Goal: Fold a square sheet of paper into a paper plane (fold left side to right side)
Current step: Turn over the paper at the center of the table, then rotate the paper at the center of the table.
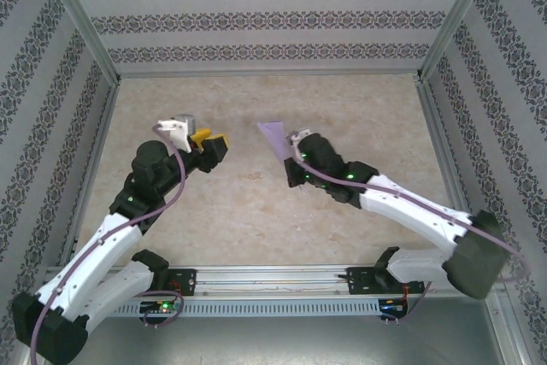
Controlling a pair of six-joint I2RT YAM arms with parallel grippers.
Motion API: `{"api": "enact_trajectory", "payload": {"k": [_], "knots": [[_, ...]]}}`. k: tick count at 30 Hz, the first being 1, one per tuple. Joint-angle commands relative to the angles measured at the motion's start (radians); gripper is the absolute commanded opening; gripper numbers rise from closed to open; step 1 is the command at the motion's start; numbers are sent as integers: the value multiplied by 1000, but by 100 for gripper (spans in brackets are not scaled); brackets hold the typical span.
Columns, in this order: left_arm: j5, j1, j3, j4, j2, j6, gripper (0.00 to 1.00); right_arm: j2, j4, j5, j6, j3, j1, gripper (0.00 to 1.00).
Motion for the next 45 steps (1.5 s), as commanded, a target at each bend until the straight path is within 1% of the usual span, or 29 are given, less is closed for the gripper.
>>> {"api": "enact_trajectory", "payload": {"k": [1,6,11,14,16,19,22,28,33,39,41,43,45], "knots": [[-200,14,-34,-76,-78,66,60,139,-252,402,-21,99,80,0],[-257,17,-56,-97,-142,75,62,366,-398,572,24,241,160,0],[-261,19,-56,-109,-144,74,62,552,-486,658,70,337,205,2],[-258,20,-55,-108,-138,73,62,641,-521,657,87,384,222,6],[-257,20,-55,-109,-135,71,62,681,-527,629,85,406,229,10],[-264,19,-55,-109,-137,68,62,708,-517,544,85,422,228,24],[-263,22,-48,-120,-134,68,62,682,-476,459,81,413,226,33],[-261,22,-53,-122,-109,38,64,567,-398,314,58,355,190,50],[-216,24,-76,-94,-42,-40,65,437,-340,237,71,273,137,58],[-127,23,-104,-26,83,-161,65,229,-196,111,94,99,11,69],[-100,23,-124,23,132,-213,63,163,-137,54,118,29,-51,73],[-66,21,-145,79,181,-265,62,96,-72,-10,140,-43,-112,74],[-29,18,-162,139,237,-324,60,36,-1,-74,166,-118,-176,76]]}}
